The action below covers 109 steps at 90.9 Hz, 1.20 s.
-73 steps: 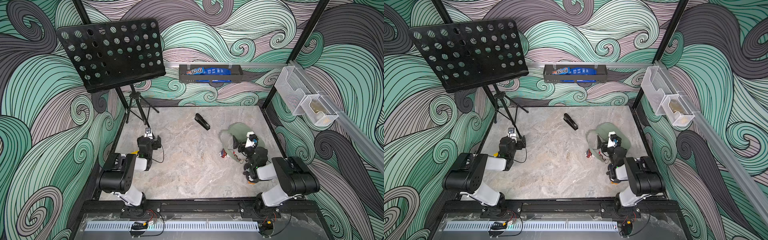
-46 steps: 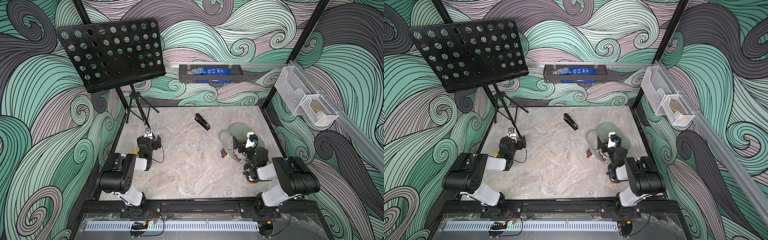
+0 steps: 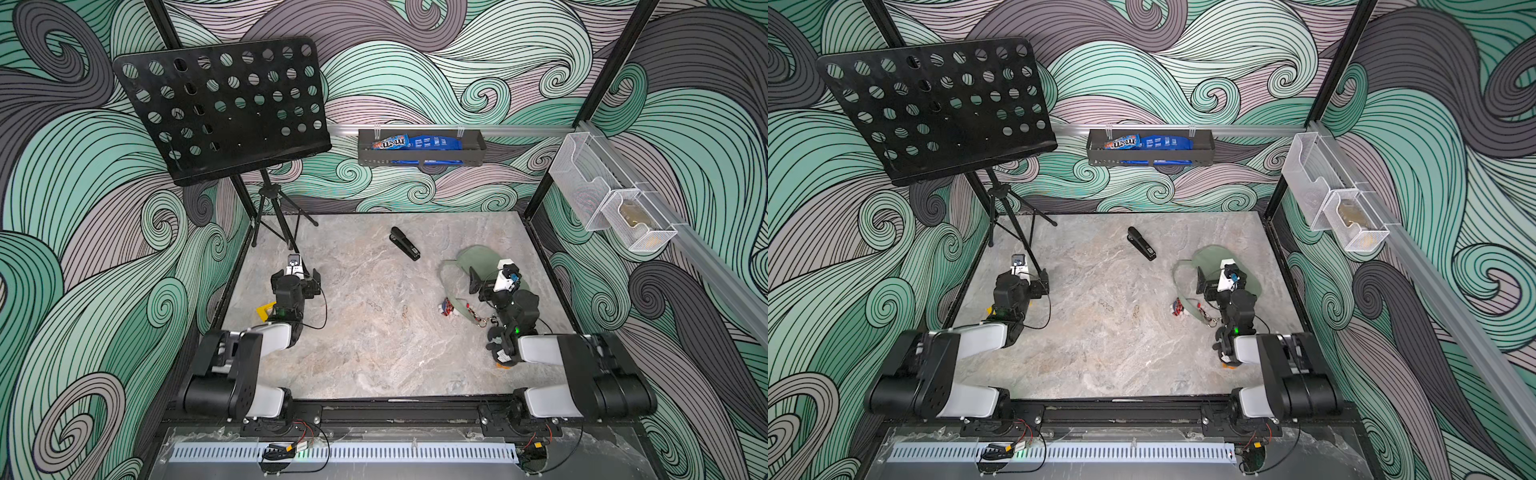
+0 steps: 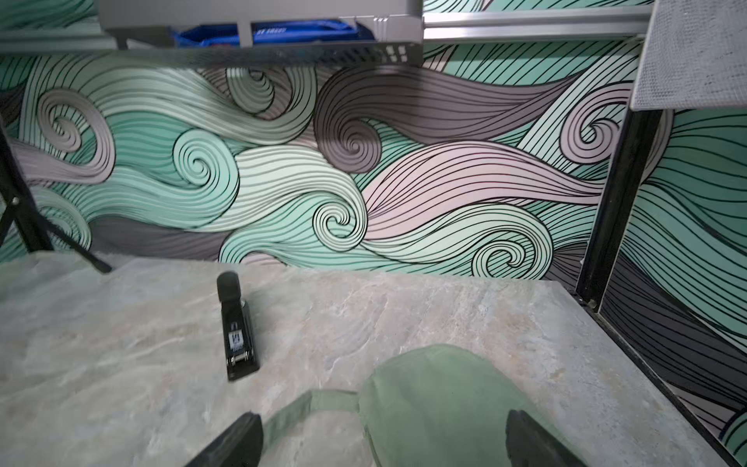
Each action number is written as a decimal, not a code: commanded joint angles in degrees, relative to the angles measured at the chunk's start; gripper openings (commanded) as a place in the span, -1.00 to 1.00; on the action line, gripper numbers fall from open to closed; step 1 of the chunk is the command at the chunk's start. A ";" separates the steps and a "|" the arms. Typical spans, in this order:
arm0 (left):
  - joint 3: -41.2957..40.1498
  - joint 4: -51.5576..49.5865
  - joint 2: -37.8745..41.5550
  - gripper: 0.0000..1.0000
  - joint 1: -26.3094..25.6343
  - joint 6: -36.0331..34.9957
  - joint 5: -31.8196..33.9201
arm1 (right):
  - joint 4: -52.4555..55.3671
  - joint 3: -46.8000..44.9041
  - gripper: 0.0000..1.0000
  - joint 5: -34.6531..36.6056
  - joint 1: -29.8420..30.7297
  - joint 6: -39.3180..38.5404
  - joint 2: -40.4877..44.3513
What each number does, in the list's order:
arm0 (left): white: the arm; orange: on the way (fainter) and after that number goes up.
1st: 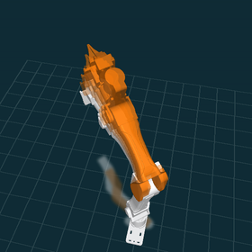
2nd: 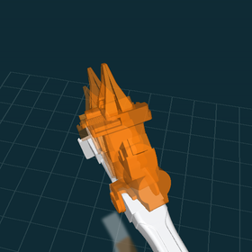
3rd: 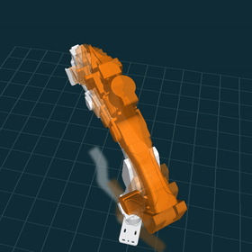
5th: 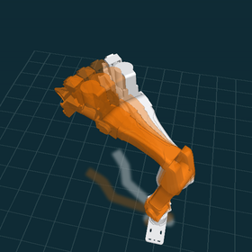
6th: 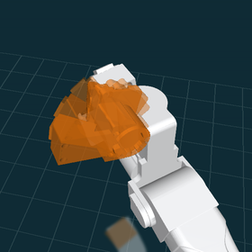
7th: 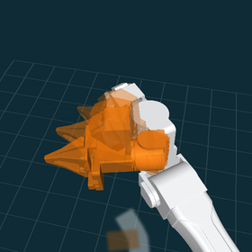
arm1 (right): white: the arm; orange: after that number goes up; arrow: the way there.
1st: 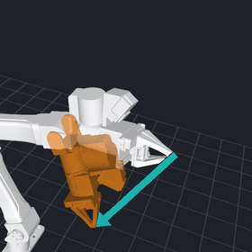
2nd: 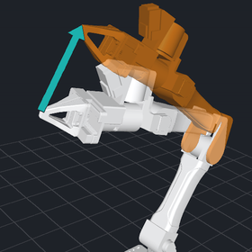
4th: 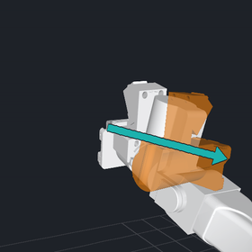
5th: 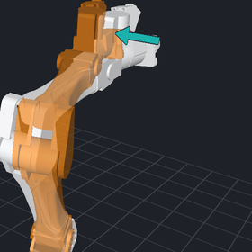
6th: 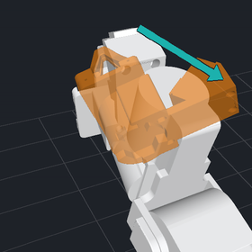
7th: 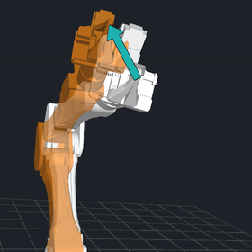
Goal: Remove the decoration from the bag
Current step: Pick up the bag from the center of the board.
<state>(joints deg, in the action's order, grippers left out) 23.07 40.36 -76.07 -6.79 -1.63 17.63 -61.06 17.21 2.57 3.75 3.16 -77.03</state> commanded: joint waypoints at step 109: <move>18.04 -50.78 17.52 0.86 -6.84 27.04 -30.05 | 71.93 28.99 -1.00 -1.91 16.87 17.45 -5.27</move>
<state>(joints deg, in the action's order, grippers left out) 39.62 -10.87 -58.41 -13.30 26.15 -9.30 9.37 43.03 1.10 20.71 21.63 -85.06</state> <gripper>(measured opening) 0.932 0.036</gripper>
